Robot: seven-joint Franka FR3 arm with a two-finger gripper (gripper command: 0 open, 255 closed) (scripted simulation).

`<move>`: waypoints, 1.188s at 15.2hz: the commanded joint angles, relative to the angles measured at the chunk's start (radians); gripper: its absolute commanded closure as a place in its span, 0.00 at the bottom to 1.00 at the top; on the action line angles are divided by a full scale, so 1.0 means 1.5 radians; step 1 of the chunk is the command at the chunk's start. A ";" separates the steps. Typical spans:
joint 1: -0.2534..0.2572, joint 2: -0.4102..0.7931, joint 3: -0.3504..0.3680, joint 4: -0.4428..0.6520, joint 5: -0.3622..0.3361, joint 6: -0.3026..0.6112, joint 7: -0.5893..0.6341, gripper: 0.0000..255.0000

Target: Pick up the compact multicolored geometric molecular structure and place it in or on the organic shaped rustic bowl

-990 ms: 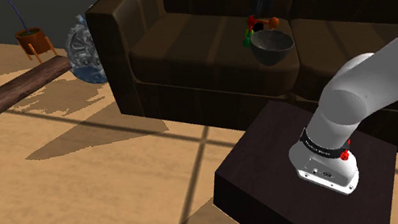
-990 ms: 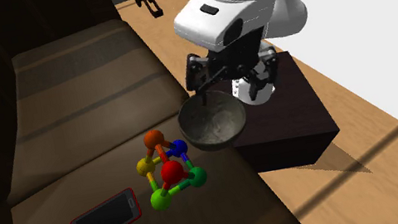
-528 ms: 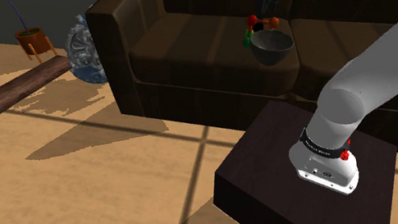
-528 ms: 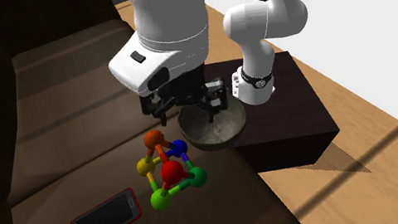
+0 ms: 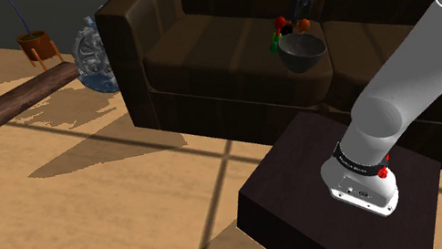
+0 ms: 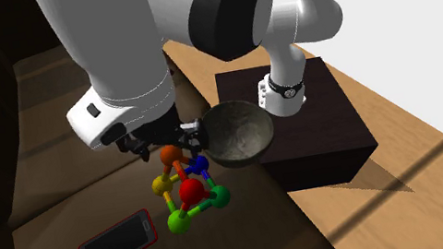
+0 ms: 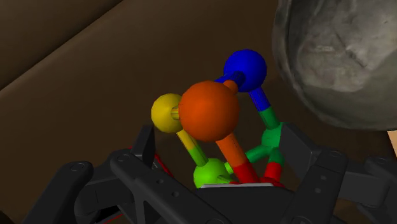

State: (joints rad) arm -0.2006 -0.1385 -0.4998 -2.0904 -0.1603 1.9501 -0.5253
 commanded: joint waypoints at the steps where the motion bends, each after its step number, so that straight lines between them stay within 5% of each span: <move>1: -0.001 0.010 -0.003 -0.009 0.003 0.018 -0.003 0.00; 13: -0.003 0.023 -0.008 -0.038 0.006 0.060 -0.006 0.00; 14: -0.003 0.023 -0.008 -0.038 0.006 0.060 -0.006 1.00; 18: -0.003 0.023 -0.008 -0.038 0.006 0.060 -0.006 1.00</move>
State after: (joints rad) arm -0.2056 -0.1043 -0.5122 -2.1467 -0.1507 2.0393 -0.5349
